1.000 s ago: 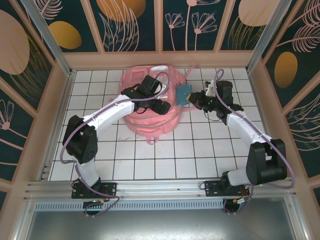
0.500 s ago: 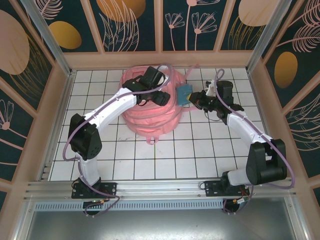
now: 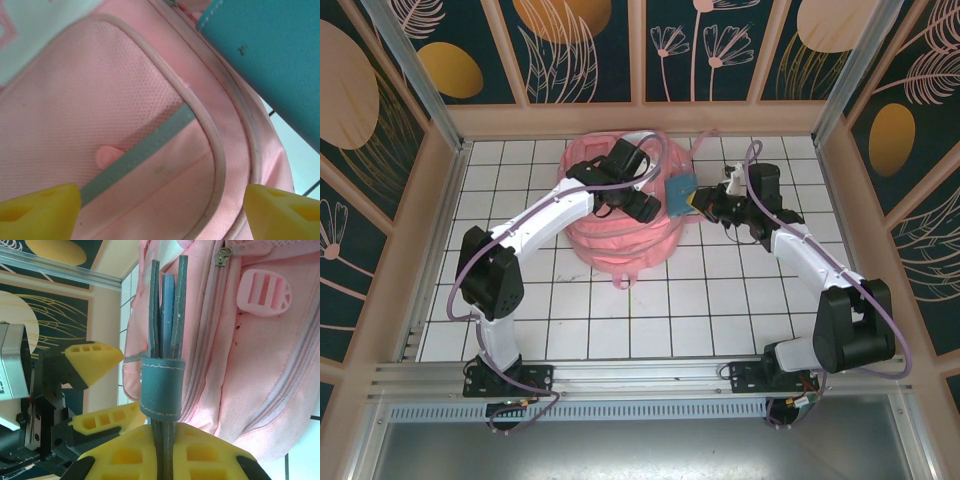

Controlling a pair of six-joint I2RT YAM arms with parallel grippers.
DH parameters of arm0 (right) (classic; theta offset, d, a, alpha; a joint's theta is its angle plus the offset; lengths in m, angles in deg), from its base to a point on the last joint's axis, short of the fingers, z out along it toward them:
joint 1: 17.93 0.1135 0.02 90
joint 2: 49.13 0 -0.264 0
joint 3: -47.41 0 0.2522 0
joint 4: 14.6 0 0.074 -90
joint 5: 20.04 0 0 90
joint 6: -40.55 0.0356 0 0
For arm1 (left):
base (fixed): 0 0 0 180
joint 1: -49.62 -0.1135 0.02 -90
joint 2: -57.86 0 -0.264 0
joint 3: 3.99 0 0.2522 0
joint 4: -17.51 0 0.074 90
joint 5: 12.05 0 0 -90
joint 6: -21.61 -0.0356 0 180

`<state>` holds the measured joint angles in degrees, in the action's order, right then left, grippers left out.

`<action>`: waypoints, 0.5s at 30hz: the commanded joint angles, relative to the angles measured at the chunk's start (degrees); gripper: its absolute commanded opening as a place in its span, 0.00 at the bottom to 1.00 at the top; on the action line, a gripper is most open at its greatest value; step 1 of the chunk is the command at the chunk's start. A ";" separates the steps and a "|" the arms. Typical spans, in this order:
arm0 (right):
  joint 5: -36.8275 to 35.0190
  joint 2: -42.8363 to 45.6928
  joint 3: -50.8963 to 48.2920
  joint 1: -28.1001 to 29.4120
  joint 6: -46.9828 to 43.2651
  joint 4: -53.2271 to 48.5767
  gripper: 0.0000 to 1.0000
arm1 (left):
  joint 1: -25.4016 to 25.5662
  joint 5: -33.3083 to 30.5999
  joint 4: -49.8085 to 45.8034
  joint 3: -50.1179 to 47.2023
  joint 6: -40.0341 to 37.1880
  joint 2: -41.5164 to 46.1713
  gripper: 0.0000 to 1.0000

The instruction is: Pack books, pencil case, and school supplies into a backpack

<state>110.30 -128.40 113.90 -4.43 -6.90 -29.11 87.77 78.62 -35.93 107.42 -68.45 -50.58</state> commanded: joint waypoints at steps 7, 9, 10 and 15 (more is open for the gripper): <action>-0.32 1.04 0.17 0.17 0.48 -1.12 0.06 | -0.11 -3.08 0.16 2.09 -0.28 -1.86 0.78; -0.43 1.04 0.18 0.13 0.38 -1.38 0.06 | -0.14 -2.76 -0.09 2.55 -0.23 -2.11 0.78; -0.52 1.11 0.18 0.15 0.39 -1.41 0.06 | -0.16 -2.80 -0.12 2.55 -0.20 -2.31 0.79; -0.85 1.26 0.24 0.17 0.21 -1.75 0.06 | -0.17 -7.37 -0.37 3.14 0.87 -2.94 0.72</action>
<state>109.95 -128.40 113.90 -4.43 -6.95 -30.38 87.84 75.77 -35.97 108.56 -68.27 -52.53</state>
